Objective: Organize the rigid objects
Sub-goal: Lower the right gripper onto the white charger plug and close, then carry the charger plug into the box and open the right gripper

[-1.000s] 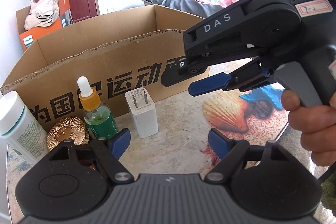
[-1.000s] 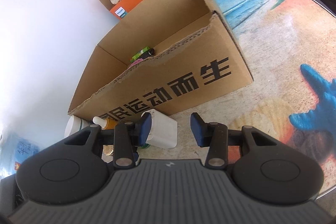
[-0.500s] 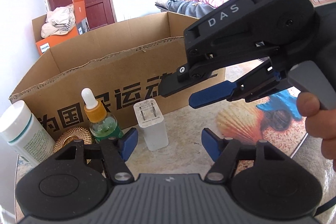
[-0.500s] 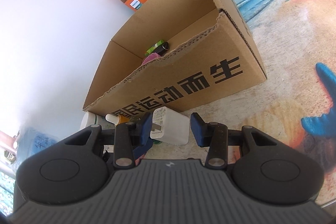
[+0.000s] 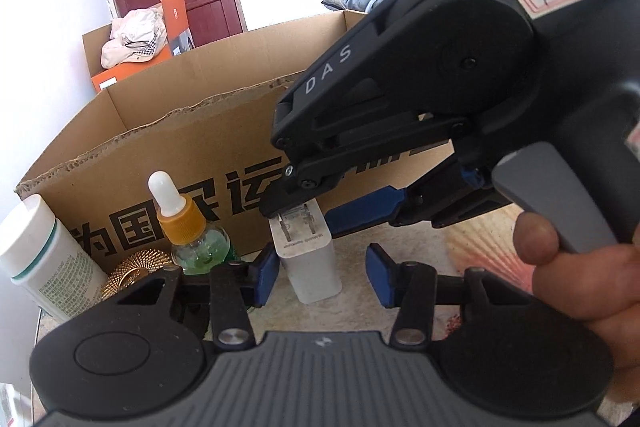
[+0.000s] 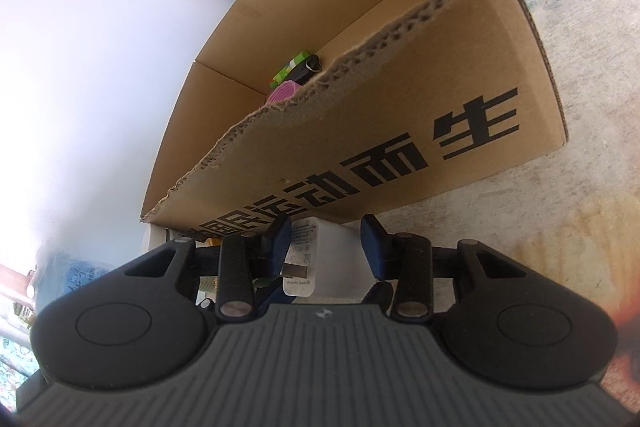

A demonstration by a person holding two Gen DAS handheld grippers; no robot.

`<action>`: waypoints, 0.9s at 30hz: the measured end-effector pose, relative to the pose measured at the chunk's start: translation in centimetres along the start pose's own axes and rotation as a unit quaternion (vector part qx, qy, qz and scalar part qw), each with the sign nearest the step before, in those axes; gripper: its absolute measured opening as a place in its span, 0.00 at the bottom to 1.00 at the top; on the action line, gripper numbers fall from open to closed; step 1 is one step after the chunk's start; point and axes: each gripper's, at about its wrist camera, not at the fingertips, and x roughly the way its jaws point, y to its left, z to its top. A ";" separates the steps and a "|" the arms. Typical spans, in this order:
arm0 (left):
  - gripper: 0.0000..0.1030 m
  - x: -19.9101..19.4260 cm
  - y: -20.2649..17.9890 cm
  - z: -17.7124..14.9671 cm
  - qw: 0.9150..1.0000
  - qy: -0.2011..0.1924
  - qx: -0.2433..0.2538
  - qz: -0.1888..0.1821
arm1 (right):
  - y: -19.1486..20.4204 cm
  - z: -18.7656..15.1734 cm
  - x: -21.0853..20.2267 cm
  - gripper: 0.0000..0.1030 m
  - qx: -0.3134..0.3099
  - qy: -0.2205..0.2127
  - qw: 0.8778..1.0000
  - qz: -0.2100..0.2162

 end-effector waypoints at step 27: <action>0.45 -4.3 -0.8 -3.0 0.994 0.014 -0.004 -0.113 | -2.3 -5.1 -5.5 0.37 0.080 0.005 0.997 -0.002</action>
